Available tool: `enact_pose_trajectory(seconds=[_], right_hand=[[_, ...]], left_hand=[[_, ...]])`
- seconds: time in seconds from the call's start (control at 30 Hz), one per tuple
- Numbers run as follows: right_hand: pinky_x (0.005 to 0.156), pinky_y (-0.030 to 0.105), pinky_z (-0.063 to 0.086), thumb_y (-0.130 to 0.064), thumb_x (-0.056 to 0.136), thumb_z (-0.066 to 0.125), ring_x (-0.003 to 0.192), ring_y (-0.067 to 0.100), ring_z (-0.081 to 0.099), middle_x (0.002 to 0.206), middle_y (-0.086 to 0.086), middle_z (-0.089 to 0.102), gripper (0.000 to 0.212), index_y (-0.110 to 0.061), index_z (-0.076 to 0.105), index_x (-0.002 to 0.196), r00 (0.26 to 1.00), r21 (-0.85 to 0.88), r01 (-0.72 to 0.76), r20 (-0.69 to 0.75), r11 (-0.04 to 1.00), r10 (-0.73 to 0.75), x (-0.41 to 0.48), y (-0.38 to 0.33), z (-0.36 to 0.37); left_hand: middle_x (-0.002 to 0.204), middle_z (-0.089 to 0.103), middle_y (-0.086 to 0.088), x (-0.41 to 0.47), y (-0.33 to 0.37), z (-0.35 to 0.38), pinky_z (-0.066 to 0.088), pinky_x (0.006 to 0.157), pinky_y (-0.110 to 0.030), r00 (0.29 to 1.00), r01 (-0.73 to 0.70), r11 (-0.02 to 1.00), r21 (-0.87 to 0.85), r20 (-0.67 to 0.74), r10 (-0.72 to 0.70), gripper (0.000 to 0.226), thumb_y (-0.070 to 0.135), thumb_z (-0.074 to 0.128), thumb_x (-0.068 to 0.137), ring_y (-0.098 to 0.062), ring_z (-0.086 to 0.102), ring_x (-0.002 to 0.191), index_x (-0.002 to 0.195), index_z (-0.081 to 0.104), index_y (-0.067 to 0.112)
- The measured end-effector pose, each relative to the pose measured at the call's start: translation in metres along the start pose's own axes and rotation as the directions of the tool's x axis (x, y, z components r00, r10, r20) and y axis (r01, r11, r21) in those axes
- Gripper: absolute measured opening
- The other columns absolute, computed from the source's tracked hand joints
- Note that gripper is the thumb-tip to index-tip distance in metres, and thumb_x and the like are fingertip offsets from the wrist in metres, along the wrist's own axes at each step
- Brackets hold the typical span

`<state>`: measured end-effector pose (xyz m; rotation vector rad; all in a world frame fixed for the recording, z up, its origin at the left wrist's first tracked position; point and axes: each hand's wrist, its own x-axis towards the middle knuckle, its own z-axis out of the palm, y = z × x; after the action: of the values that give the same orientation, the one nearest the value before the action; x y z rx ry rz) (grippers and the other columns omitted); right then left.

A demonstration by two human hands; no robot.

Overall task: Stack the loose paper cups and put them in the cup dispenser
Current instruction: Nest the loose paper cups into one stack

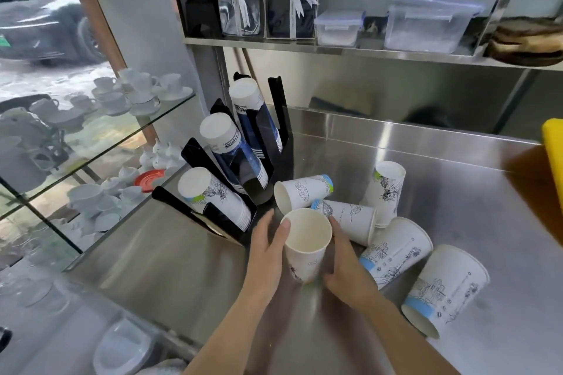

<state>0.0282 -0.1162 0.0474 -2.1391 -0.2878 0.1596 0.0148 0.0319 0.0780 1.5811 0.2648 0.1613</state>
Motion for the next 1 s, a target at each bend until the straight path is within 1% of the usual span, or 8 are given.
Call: enact_pose_trajectory(seconds=[0.1, 0.27, 0.4, 0.53, 0.6, 0.77, 0.9, 1.0], right_hand=[[0.108, 0.032, 0.032, 0.013, 0.070, 0.049, 0.128, 0.014, 0.036, 0.132, -0.007, 0.039, 0.087, -0.024, 0.017, 0.143, 0.987, -0.006, -0.015, -0.163, 1.000, 0.014, -0.006, 0.002, -0.013], [0.094, 0.018, 0.035, 0.003, 0.080, 0.054, 0.110, 0.018, 0.047, 0.124, 0.003, 0.052, 0.053, -0.012, 0.042, 0.129, 0.814, -0.066, -0.009, -0.581, 0.998, -0.031, -0.019, 0.001, -0.049], [0.104, 0.043, 0.031, -0.010, 0.082, 0.062, 0.123, 0.030, 0.042, 0.137, 0.014, 0.044, 0.053, -0.010, 0.040, 0.130, 0.597, -0.056, -0.288, -0.791, 0.956, 0.133, -0.036, 0.023, -0.074], [0.107, 0.048, 0.031, -0.015, 0.077, 0.070, 0.132, 0.034, 0.032, 0.148, 0.015, 0.026, 0.078, -0.012, 0.023, 0.140, 0.520, 0.096, -0.469, -0.774, 0.878, 0.362, -0.063, 0.049, -0.093], [0.106, 0.049, 0.032, -0.013, 0.071, 0.076, 0.134, 0.032, 0.029, 0.151, 0.013, 0.022, 0.098, -0.018, 0.010, 0.143, 0.538, 0.267, -0.427, -0.692, 0.864, 0.481, -0.073, 0.067, -0.099], [0.081, 0.044, 0.054, -0.007, 0.062, 0.082, 0.108, 0.029, 0.058, 0.132, 0.004, 0.048, 0.121, -0.042, -0.003, 0.140, 0.666, 0.677, -0.312, -0.344, 0.666, 0.662, -0.083, 0.085, -0.111], [0.069, 0.029, 0.053, 0.002, 0.062, 0.079, 0.101, 0.017, 0.056, 0.123, 0.001, 0.047, 0.102, -0.036, 0.019, 0.136, 0.736, 0.596, -0.223, -0.416, 0.771, 0.534, -0.088, 0.083, -0.120], [0.069, 0.019, 0.051, -0.003, 0.060, 0.082, 0.102, 0.007, 0.052, 0.122, -0.002, 0.043, 0.093, -0.042, 0.025, 0.123, 0.791, 0.398, -0.137, -0.507, 0.907, 0.342, -0.085, 0.074, -0.131]], left_hand=[[0.130, 0.045, 0.015, -0.006, 0.020, 0.006, 0.027, 0.110, -0.028, 0.969, -0.244, 0.965, 0.098, -0.025, 0.247, 0.053, 0.050, 0.053, 0.082, 0.002, 0.038, 0.123, 0.129, 0.044, 0.030], [0.130, 0.042, 0.023, -0.023, 0.057, 0.054, 0.029, 0.105, -0.017, 0.863, -0.487, 0.869, 0.086, 0.203, 0.463, 0.054, 0.051, 0.049, 0.078, 0.001, 0.039, 0.125, 0.129, 0.040, 0.034], [0.133, 0.040, 0.026, -0.040, 0.052, 0.110, 0.027, 0.101, -0.007, 0.813, -0.260, 0.964, -0.048, 0.528, 0.245, 0.046, 0.043, 0.051, 0.080, 0.021, 0.034, 0.118, 0.125, 0.039, 0.041], [0.144, 0.039, 0.011, -0.048, 0.015, 0.155, 0.026, 0.114, -0.033, 0.750, 0.135, 0.985, 0.104, 0.639, -0.170, 0.081, 0.070, 0.050, 0.059, -0.006, 0.039, 0.129, 0.132, 0.041, 0.036], [0.142, 0.046, 0.009, -0.050, 0.000, 0.168, 0.031, 0.113, -0.040, 0.729, 0.229, 0.956, 0.180, 0.620, -0.292, 0.095, 0.079, 0.046, 0.051, -0.012, 0.045, 0.127, 0.135, 0.041, 0.035], [0.124, 0.063, 0.001, -0.053, -0.015, 0.184, 0.049, 0.099, -0.045, 0.674, 0.379, 0.914, 0.145, 0.633, -0.380, 0.070, 0.069, 0.048, 0.068, -0.018, 0.064, 0.108, 0.127, 0.050, 0.032], [0.090, 0.074, 0.002, -0.046, -0.012, 0.189, 0.057, 0.055, -0.024, 0.681, 0.474, 0.878, 0.067, 0.604, -0.414, 0.047, 0.058, 0.046, 0.086, -0.009, 0.073, 0.072, 0.110, 0.062, 0.022], [0.091, 0.071, -0.002, -0.038, 0.004, 0.194, 0.054, 0.057, -0.027, 0.708, 0.469, 0.883, -0.002, 0.598, -0.374, 0.048, 0.059, 0.043, 0.086, -0.013, 0.070, 0.076, 0.105, 0.063, 0.020]])
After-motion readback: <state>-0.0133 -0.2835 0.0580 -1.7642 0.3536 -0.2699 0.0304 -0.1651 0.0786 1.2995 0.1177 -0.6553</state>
